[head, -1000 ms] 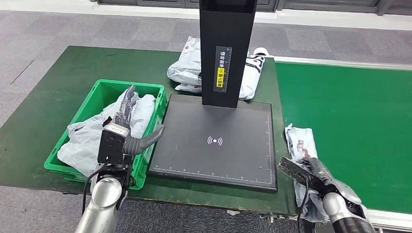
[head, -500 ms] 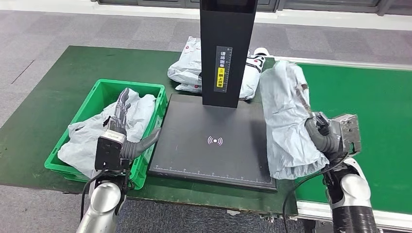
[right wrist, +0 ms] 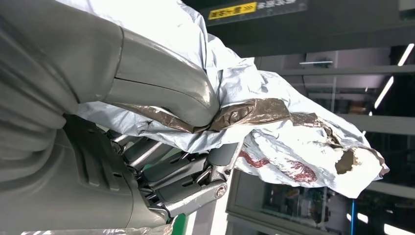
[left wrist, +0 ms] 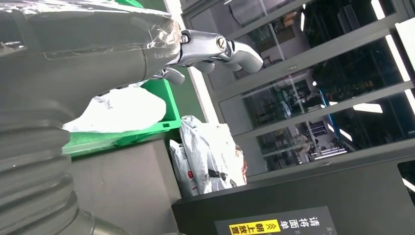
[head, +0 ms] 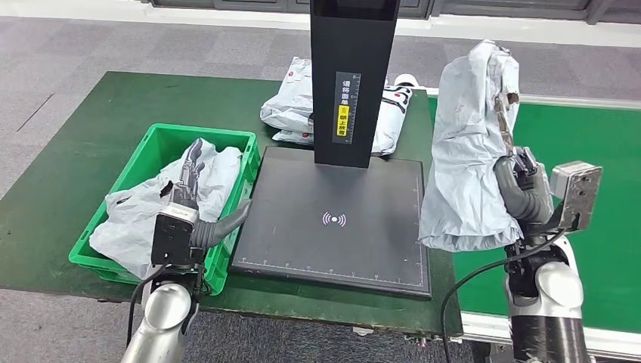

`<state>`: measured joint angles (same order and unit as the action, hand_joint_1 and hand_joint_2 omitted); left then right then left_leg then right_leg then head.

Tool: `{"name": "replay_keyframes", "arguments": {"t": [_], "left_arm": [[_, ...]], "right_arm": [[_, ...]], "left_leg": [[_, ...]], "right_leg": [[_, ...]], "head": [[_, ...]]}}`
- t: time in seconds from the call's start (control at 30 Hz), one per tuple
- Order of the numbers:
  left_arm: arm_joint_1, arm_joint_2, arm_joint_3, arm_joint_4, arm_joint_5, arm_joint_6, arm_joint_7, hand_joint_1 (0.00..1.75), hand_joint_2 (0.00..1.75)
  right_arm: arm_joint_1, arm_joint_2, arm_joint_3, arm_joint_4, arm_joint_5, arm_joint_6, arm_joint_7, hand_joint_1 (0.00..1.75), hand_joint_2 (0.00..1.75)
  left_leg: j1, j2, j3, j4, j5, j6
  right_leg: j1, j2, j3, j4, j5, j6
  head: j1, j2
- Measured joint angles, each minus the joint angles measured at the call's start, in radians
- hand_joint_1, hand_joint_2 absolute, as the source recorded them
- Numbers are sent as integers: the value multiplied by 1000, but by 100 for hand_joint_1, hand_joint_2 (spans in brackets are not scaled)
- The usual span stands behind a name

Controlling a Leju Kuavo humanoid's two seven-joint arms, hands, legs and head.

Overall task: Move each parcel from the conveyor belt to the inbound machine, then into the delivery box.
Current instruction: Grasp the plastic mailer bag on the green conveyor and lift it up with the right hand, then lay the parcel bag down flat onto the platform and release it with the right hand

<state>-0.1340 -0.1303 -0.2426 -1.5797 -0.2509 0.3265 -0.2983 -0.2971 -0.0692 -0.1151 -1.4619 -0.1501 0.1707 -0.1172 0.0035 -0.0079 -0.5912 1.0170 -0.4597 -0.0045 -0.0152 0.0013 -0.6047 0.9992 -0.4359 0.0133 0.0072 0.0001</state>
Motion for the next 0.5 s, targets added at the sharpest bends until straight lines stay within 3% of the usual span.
{"name": "replay_keyframes", "arguments": {"t": [0.27, 0.5], "left_arm": [[-16, -6, -38, 21, 14, 5, -10, 0, 175], [-43, 2, -80, 29, 37, 6, -9, 0, 175]], "right_arm": [[-165, 33, 150, 238, 27, 10, 32, 175, 175], [-245, 124, 323, 479, 55, 7, 41, 175, 175]], "left_leg": [[0, 1, 1, 0, 2, -1], [2, 0, 1, 0, 2, -2]], "right_leg": [[0, 1, 0, 1, 1, -1], [2, 1, 0, 2, 1, -2]], "head": [[0, 0], [0, 0]]}}
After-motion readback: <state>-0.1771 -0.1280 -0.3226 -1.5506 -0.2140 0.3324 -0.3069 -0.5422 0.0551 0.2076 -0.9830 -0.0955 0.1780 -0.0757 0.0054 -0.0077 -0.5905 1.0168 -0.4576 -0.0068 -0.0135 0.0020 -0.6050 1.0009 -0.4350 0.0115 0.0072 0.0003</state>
